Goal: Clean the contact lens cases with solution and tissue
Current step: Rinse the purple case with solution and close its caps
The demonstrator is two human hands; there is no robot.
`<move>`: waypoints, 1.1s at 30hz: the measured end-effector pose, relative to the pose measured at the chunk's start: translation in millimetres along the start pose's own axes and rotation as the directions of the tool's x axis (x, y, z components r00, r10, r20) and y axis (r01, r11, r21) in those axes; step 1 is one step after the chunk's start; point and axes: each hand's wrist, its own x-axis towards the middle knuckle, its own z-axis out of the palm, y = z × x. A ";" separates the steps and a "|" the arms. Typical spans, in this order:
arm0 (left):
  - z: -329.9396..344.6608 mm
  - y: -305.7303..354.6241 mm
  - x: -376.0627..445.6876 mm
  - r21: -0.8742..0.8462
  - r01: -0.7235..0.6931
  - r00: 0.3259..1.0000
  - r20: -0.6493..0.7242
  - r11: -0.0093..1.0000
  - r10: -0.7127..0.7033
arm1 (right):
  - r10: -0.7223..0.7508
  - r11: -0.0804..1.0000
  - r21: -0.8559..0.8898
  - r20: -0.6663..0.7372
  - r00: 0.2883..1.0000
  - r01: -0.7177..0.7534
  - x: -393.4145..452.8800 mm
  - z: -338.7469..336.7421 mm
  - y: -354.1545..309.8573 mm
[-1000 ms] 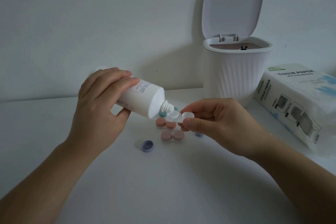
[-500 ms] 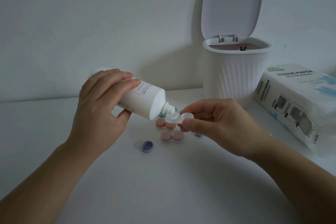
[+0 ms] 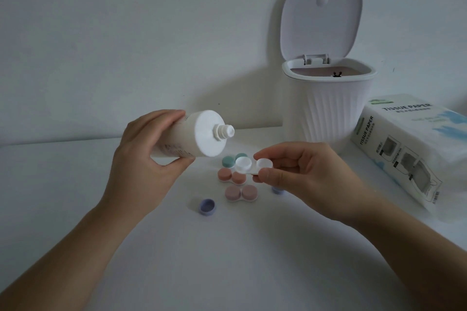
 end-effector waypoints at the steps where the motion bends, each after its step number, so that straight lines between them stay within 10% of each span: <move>1: -0.7 -1.2 -0.4 -0.030 0.036 0.999 0.005 0.999 -0.035 | 0.003 1.000 0.002 -0.001 1.000 -0.003 0.0 0.4 0.0; 33: 0.2 -8.0 -3.2 -0.450 0.430 0.900 0.149 0.782 -0.410 | 0.080 0.818 -0.569 -0.030 0.996 -0.083 -50.0 -0.9 12.6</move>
